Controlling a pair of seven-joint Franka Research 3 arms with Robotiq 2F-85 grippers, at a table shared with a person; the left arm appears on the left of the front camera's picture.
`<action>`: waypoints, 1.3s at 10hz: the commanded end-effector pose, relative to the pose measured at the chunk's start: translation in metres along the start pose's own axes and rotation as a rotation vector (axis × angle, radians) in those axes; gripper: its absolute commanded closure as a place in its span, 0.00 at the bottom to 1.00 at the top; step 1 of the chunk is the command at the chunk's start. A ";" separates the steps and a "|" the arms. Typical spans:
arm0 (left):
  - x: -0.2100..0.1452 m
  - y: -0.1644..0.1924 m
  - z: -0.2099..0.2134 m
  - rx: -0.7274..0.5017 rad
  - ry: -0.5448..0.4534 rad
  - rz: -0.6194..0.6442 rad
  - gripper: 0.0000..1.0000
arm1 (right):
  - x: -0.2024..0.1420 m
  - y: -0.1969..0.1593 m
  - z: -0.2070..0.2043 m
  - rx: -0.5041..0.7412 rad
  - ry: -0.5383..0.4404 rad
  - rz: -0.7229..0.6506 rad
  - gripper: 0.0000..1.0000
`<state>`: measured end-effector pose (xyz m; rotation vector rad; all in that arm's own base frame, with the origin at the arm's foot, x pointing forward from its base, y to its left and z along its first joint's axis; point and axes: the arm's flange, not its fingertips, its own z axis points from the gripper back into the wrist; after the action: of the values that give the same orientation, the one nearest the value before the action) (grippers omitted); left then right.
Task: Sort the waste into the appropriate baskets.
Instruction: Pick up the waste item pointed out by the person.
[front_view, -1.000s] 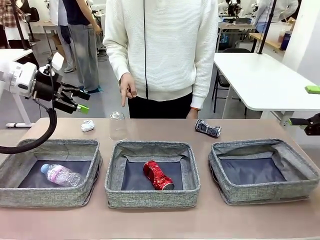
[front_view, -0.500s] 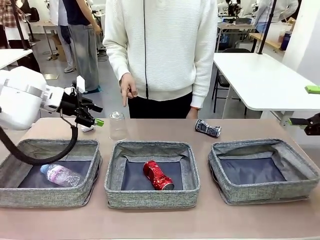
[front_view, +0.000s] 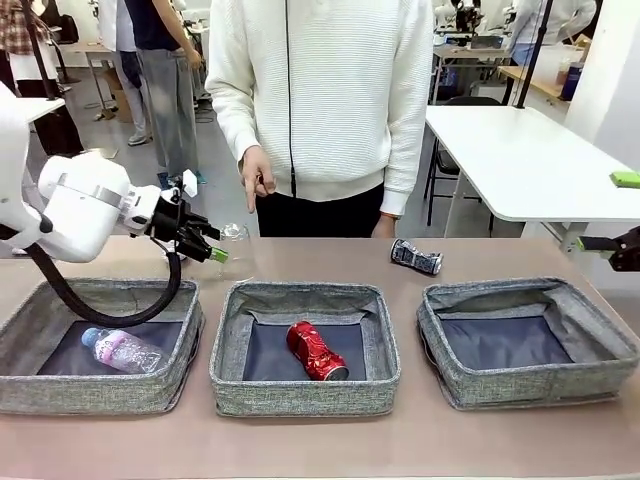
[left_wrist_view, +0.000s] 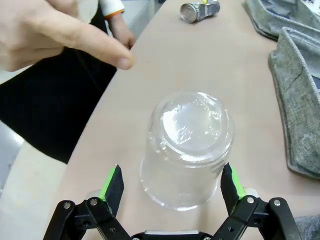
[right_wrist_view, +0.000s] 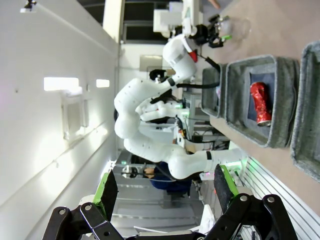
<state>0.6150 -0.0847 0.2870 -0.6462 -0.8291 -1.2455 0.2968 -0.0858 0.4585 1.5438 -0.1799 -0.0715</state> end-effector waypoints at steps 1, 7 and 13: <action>0.008 0.000 -0.004 -0.046 -0.002 0.002 0.00 | 0.001 0.003 0.000 0.021 -0.006 0.011 0.00; 0.018 -0.014 -0.042 -0.084 -0.060 0.004 0.00 | 0.001 0.003 0.000 0.021 -0.006 0.011 0.00; 0.020 -0.021 -0.042 -0.117 -0.044 -0.004 0.63 | 0.001 0.003 0.000 0.021 -0.006 0.011 0.00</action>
<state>0.6044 -0.1315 0.2767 -0.7634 -0.8156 -1.2828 0.2968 -0.0857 0.4585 1.5439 -0.1798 -0.0714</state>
